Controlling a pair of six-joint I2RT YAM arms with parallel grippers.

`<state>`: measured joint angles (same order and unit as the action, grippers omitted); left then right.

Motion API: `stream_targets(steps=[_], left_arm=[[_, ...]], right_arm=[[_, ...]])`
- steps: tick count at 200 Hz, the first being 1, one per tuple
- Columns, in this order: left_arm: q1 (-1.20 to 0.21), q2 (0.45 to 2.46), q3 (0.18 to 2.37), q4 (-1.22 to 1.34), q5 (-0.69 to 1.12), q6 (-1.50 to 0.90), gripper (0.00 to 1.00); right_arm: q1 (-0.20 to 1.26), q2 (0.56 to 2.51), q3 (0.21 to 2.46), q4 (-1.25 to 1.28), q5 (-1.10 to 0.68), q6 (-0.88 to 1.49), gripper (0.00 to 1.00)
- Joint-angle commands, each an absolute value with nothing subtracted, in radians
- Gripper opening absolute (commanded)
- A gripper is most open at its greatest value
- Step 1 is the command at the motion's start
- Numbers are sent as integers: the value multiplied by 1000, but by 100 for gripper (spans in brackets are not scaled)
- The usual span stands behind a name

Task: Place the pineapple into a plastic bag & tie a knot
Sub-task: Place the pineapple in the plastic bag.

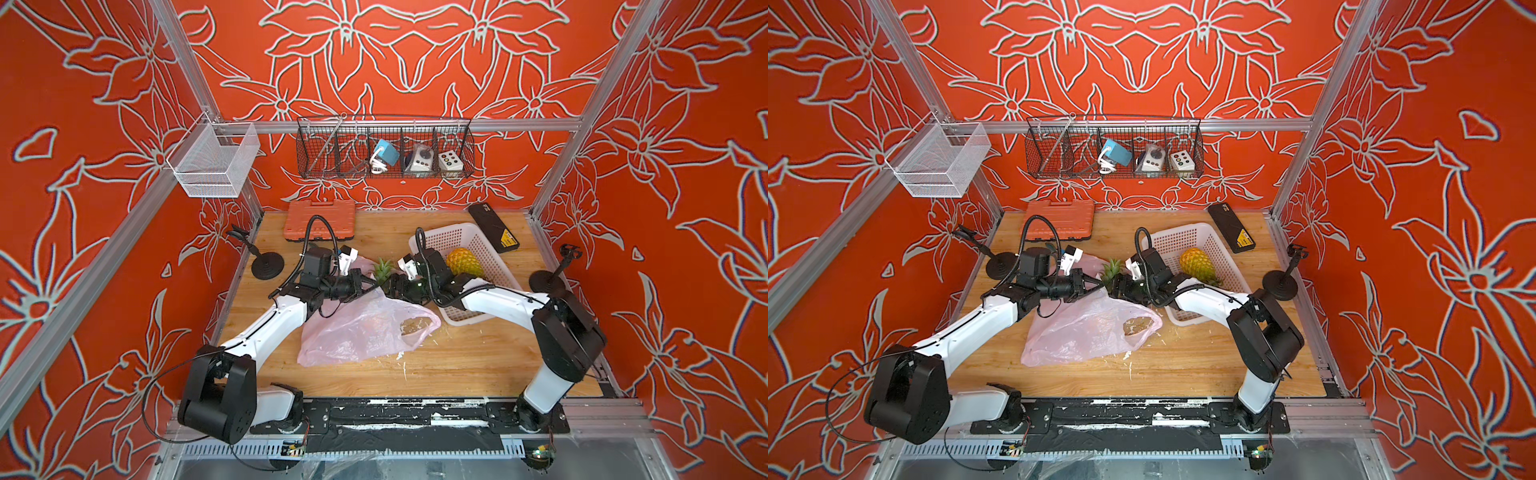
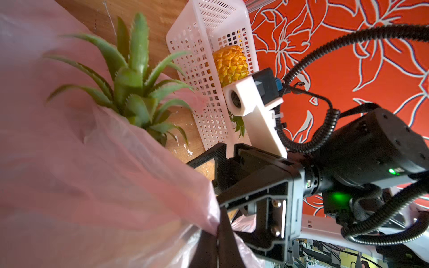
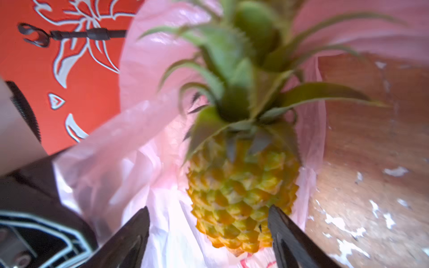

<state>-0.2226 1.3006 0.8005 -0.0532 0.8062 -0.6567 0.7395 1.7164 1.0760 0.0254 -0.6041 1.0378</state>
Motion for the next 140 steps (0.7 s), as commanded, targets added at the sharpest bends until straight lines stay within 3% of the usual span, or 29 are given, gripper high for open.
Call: stream_targets(steps=[1,16,37,54,76,140], left_arm=[[-214,1276,837,-96,828,-623,0],[-210,1273,846,-106,833,-622,0],[-206,1272,852,-123,833,-612,0],[-190,1267,846,-128,837,-613,0],[-159,1269,857,-168,842,-598,0],[-155,1352,953,-359,829,-465,0]], right_arm=[[742,1751,1080,80,-594,1035,89],[740,1782,1112,65,-595,1029,90],[734,1813,1124,157,-678,1057,79],[715,1763,1107,165,-700,1026,78],[677,1643,1125,-66,-681,846,79],[498,1314,1235,-667,-286,458,92]])
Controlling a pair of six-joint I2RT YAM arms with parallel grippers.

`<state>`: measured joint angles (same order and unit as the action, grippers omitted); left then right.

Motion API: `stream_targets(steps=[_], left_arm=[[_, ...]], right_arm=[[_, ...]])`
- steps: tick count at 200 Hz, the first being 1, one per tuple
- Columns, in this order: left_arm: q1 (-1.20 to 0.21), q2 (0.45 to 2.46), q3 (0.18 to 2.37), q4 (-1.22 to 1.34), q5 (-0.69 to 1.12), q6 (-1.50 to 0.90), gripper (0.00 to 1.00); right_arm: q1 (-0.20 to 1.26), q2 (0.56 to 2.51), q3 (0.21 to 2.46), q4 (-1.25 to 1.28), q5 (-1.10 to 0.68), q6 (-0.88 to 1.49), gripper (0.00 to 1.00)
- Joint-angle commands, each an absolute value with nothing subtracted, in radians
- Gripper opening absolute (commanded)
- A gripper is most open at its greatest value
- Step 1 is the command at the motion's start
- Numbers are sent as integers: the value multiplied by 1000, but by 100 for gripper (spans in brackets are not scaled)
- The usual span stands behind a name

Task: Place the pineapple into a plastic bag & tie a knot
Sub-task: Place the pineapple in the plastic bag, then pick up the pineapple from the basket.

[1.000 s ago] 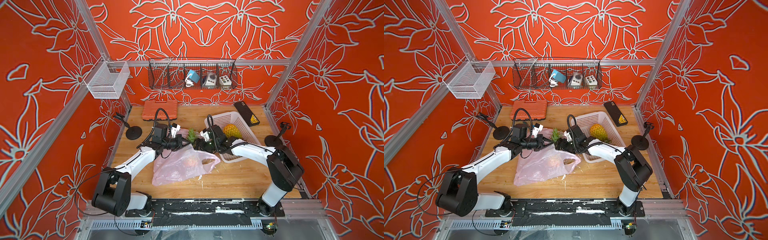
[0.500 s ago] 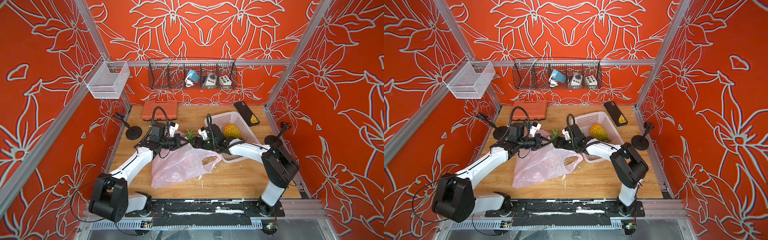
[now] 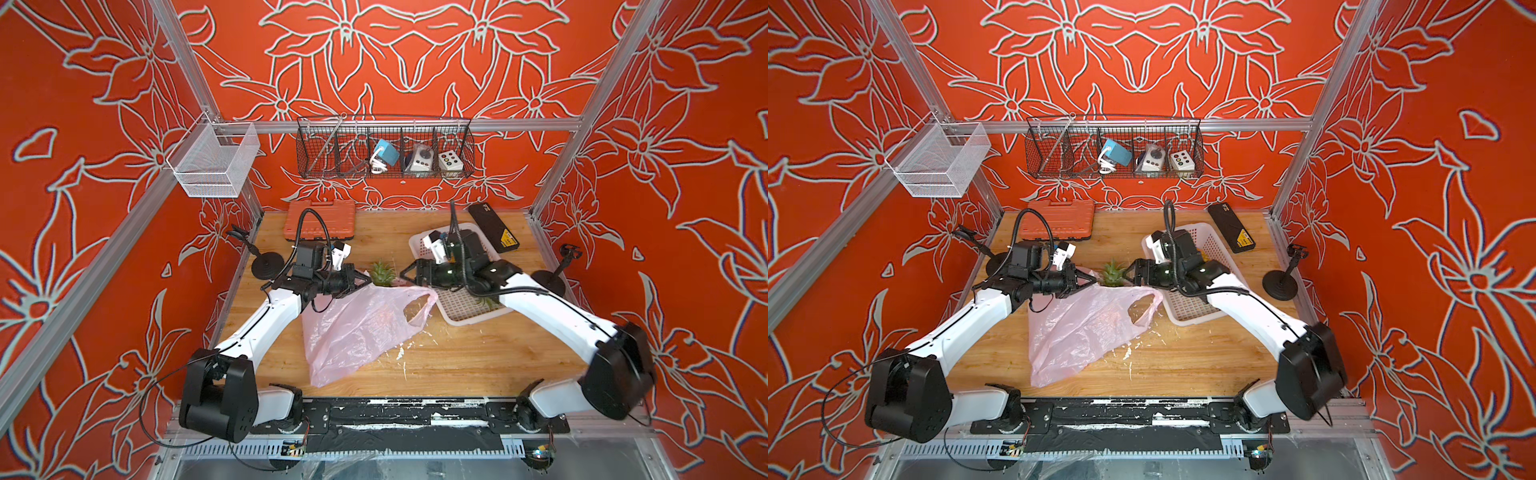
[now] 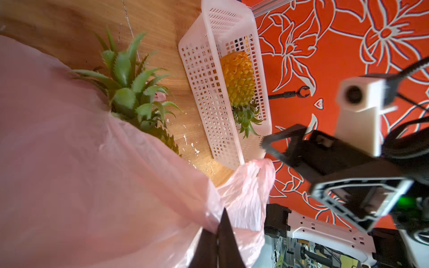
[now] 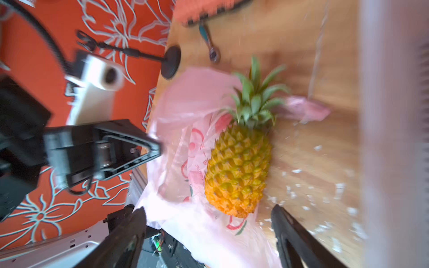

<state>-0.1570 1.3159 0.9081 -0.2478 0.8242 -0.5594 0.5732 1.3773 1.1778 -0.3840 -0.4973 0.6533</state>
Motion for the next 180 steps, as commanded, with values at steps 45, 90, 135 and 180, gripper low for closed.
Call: stream_targets(steps=[45,90,135,180], left_arm=[[-156,1368,971,-408,853,-433,0],[-164,1371,1001,-440,873,-424,0],[-166,1364,1009,-441,893,-422,0],[-166,1364,1014,-427,905,-432,0]], right_arm=[[348,1428,1350,-818,76,316,98],[303,1719,1470,-870,186,215,98],[284,1831,1523,-847,112,181,98],[279,1972,1608,-900,53,176,98]])
